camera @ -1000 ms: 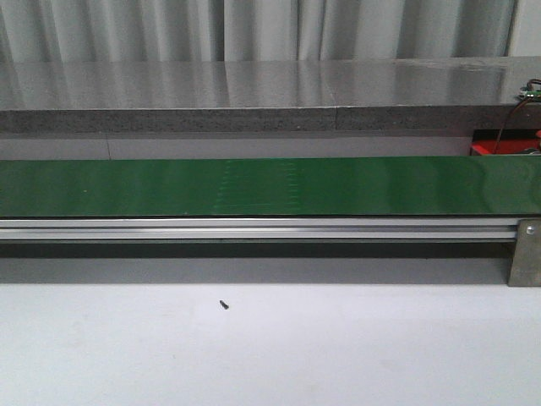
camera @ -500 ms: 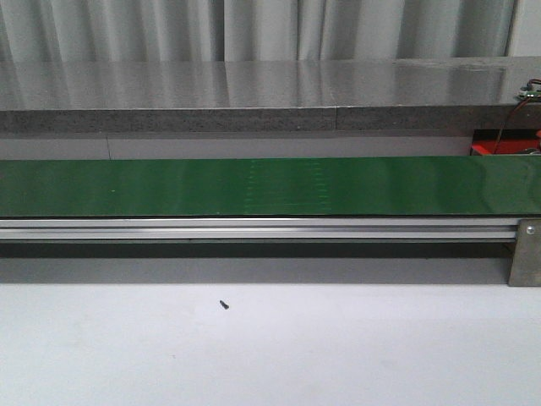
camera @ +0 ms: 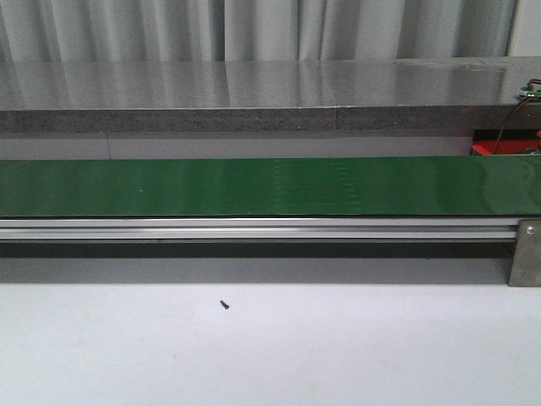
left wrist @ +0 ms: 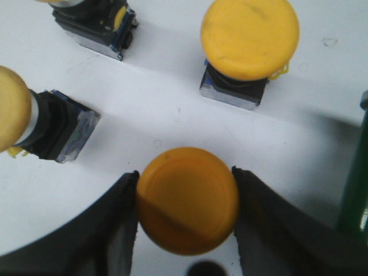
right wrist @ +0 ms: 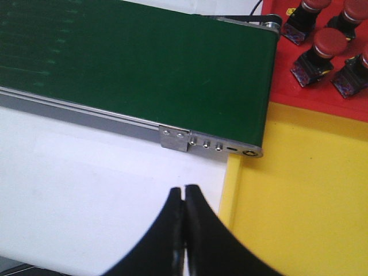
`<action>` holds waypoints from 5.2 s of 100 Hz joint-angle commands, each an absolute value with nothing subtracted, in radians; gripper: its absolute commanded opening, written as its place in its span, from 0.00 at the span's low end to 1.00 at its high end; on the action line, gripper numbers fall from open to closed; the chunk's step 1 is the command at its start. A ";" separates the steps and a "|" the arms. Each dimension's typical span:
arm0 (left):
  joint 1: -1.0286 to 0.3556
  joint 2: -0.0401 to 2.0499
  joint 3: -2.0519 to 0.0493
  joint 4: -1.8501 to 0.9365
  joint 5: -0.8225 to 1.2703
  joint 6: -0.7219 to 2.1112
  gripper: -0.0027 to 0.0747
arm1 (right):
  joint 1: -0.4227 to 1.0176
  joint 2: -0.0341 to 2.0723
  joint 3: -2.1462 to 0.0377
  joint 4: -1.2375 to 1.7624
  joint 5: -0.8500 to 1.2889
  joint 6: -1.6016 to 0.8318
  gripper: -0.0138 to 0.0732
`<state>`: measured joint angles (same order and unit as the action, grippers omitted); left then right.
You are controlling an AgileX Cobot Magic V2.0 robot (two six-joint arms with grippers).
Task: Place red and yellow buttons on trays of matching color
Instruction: 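Lower the left gripper onto a yellow button and grasp it, then set the yellow button on the near end of the green belt, then move the left gripper back and grasp another yellow button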
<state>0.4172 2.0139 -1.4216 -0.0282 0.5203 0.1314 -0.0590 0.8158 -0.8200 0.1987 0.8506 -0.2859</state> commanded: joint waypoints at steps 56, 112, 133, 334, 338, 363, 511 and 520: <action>0.412 1.771 -1.451 -0.019 0.627 0.121 0.28 | -0.059 0.808 -0.845 0.212 0.796 -0.285 0.08; 0.277 1.604 -1.447 -0.172 0.836 0.223 0.28 | -0.059 0.808 -0.845 0.212 0.796 -0.285 0.08; 0.211 1.604 -1.402 -0.172 0.822 0.223 0.28 | -0.059 0.808 -0.845 0.212 0.796 -0.285 0.08; 0.282 1.526 -1.473 -0.161 0.614 0.219 0.73 | -0.059 0.808 -0.845 0.212 0.796 -0.285 0.08; 0.302 1.531 -1.474 -0.161 0.606 0.217 0.73 | -0.059 0.808 -0.845 0.212 0.796 -0.285 0.08; 0.453 1.614 -1.486 -0.161 0.583 0.217 0.73 | -0.059 0.808 -0.845 0.212 0.796 -0.285 0.08; 0.575 2.133 -1.717 -0.119 0.550 0.217 0.73 | -0.059 0.808 -0.845 0.212 0.796 -0.285 0.08; 0.570 2.133 -1.717 -0.119 0.522 0.217 0.73 | -0.059 0.808 -0.845 0.212 0.796 -0.285 0.08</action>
<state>0.5796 2.1936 -1.6807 -0.1101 0.5984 0.2241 -0.0590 0.8158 -0.8200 0.1987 0.8506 -0.2859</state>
